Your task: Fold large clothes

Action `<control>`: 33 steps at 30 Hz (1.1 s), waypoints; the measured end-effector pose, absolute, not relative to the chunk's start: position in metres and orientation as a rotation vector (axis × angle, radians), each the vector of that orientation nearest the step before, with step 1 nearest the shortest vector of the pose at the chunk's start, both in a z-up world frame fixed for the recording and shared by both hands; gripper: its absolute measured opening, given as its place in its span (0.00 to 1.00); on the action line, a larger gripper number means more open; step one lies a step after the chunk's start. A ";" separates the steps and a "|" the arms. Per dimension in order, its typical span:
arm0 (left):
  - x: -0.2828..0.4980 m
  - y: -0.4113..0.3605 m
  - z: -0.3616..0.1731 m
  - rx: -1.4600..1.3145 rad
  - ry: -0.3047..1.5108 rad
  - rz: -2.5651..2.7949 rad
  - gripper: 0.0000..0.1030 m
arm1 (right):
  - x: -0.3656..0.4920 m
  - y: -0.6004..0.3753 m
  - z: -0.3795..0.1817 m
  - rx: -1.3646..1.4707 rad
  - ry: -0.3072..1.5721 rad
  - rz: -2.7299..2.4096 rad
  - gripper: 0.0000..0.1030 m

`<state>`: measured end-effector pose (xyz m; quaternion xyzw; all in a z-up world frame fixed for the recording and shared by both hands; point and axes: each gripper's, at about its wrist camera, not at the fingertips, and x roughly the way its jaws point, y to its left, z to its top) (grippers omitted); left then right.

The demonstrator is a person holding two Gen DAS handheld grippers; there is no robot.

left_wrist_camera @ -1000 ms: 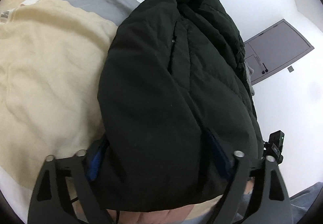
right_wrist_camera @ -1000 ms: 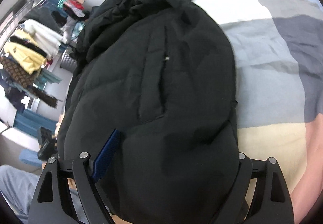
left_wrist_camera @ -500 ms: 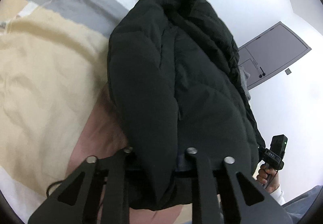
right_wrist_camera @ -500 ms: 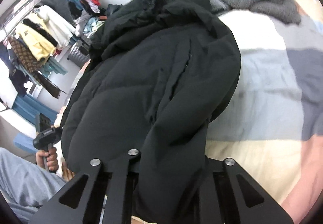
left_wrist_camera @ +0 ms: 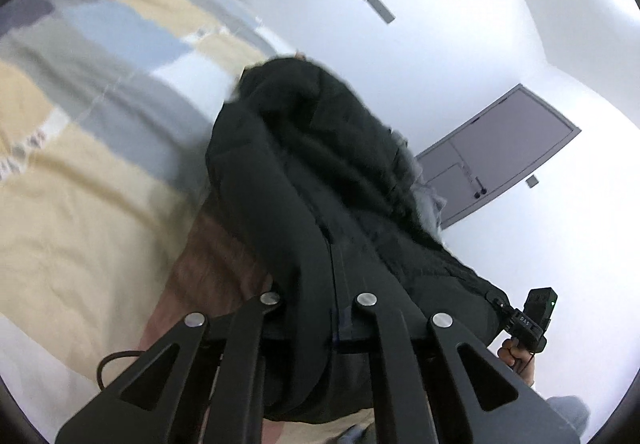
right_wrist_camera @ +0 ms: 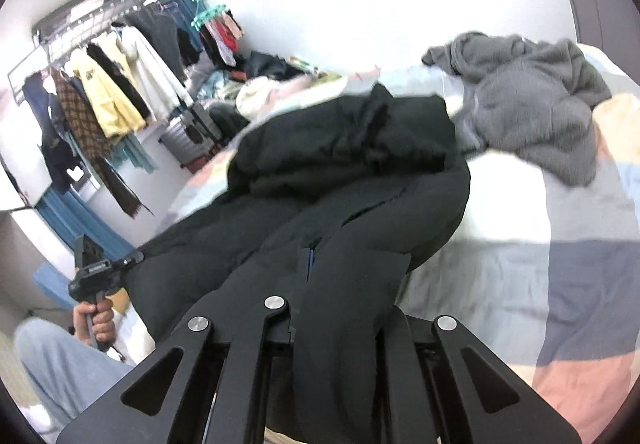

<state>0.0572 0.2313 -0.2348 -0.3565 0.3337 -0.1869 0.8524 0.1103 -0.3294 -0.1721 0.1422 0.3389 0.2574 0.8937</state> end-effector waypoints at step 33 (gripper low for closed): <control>-0.023 0.238 -0.051 -0.462 0.837 -0.321 0.07 | -0.004 -0.332 -0.028 0.228 0.596 0.568 0.05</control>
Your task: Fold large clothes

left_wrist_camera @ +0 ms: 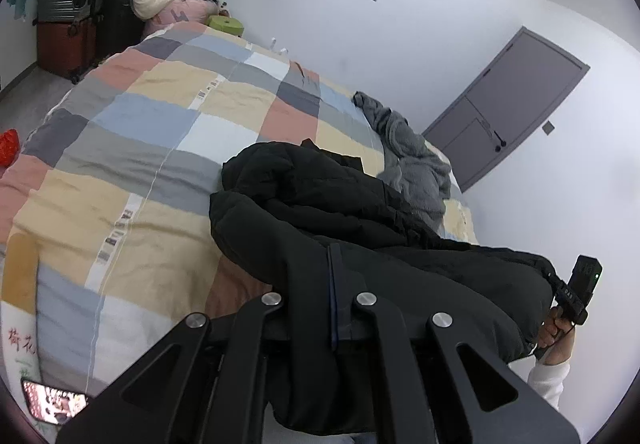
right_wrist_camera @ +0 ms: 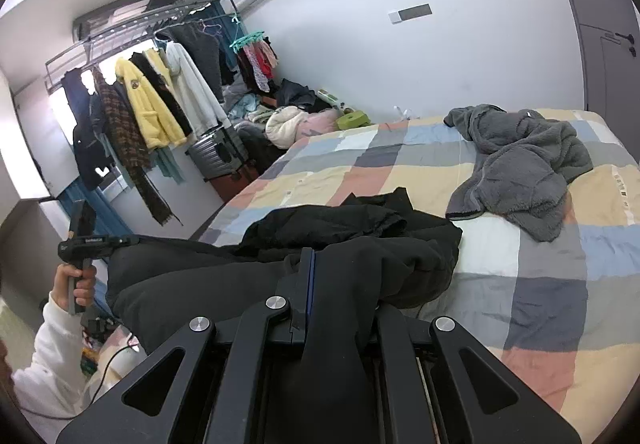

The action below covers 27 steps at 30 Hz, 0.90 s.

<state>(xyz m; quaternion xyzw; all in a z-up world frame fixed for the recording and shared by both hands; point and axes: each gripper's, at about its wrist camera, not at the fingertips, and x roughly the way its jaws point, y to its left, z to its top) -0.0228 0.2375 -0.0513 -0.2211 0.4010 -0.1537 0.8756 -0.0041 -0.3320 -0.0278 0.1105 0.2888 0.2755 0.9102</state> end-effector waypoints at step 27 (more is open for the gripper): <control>0.224 0.232 -0.104 -0.648 1.001 -0.171 0.09 | 0.255 -0.353 -0.091 0.424 0.855 0.356 0.05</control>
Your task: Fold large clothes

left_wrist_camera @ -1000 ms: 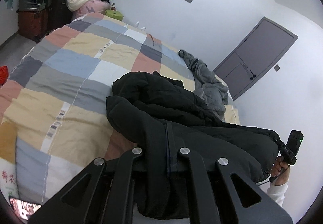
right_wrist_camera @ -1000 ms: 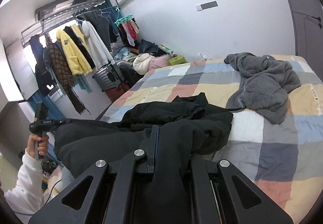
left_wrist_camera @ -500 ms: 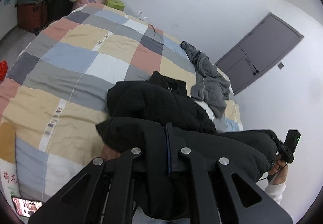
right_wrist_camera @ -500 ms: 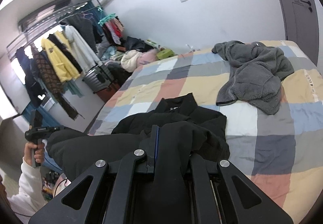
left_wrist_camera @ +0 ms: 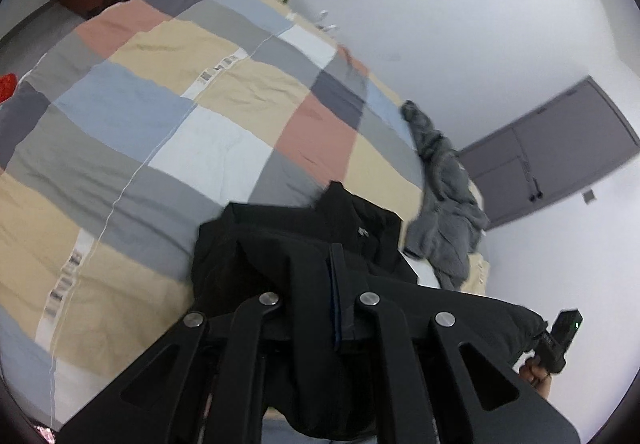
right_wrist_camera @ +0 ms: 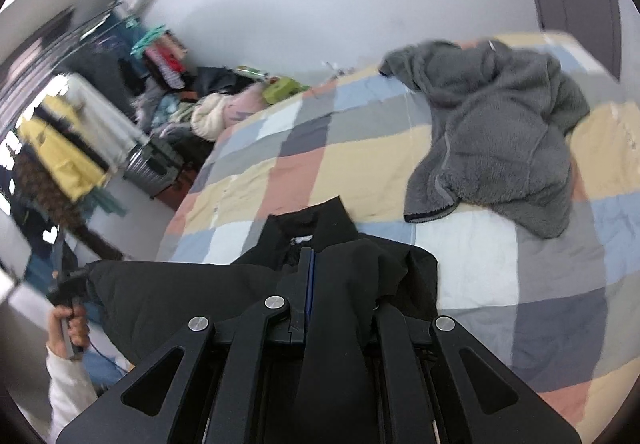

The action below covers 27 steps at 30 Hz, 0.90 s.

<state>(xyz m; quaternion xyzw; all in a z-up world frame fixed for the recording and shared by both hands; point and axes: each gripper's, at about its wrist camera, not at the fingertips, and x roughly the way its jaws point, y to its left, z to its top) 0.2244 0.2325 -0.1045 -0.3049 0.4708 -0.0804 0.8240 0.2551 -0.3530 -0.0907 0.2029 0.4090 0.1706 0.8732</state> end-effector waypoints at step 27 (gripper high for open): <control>0.403 0.169 -0.228 -0.413 1.307 0.091 0.14 | 0.423 -0.349 -0.270 0.515 1.212 0.131 0.03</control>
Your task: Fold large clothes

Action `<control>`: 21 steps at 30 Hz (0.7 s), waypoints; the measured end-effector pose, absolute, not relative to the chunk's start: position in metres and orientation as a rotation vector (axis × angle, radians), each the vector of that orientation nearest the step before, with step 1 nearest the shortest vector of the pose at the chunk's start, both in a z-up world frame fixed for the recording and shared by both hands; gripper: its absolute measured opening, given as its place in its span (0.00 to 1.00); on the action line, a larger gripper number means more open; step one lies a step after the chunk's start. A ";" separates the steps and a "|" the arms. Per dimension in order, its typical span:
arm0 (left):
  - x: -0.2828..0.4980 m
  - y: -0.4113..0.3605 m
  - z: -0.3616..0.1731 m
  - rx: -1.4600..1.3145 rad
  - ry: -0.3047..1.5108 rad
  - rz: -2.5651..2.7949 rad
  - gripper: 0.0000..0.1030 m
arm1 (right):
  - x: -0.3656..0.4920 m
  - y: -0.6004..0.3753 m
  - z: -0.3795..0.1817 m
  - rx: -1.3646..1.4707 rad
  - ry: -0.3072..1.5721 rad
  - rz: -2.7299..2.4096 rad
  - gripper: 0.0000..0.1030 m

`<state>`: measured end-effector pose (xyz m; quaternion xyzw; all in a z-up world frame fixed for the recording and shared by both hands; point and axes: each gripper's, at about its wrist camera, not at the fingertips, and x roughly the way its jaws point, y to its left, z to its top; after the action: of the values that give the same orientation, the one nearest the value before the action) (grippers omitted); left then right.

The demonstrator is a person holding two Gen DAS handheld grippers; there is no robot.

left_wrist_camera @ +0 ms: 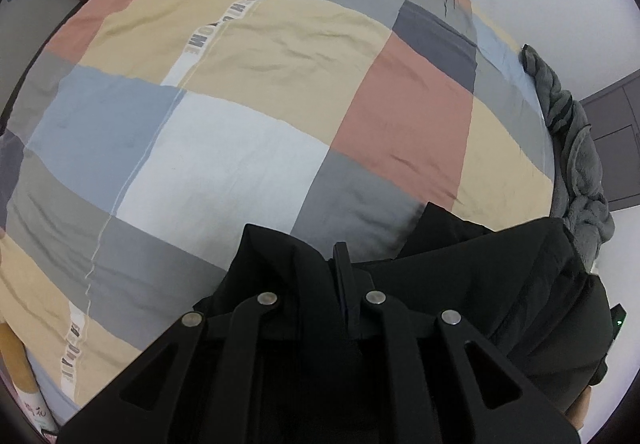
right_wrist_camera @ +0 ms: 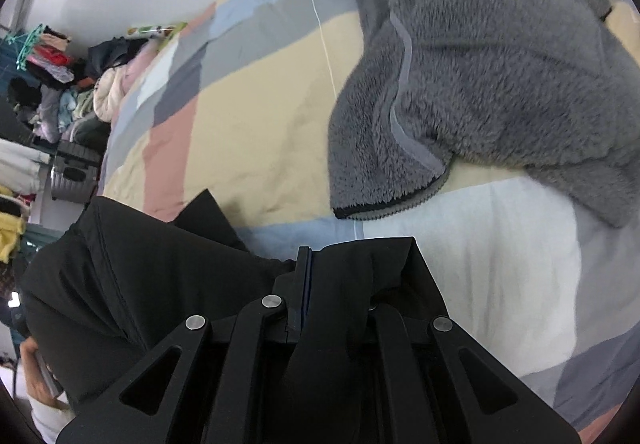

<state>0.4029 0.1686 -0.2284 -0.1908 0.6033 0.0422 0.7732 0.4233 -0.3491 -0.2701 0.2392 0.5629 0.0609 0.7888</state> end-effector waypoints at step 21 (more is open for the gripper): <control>0.331 0.196 -0.181 -0.519 1.178 -0.035 0.79 | 0.354 -0.396 -0.175 0.549 1.093 0.183 0.77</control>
<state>0.3307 0.1963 -0.1811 -0.2421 0.5492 -0.0162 0.7997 0.3536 -0.3960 -0.1748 0.2574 0.5122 0.0860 0.8149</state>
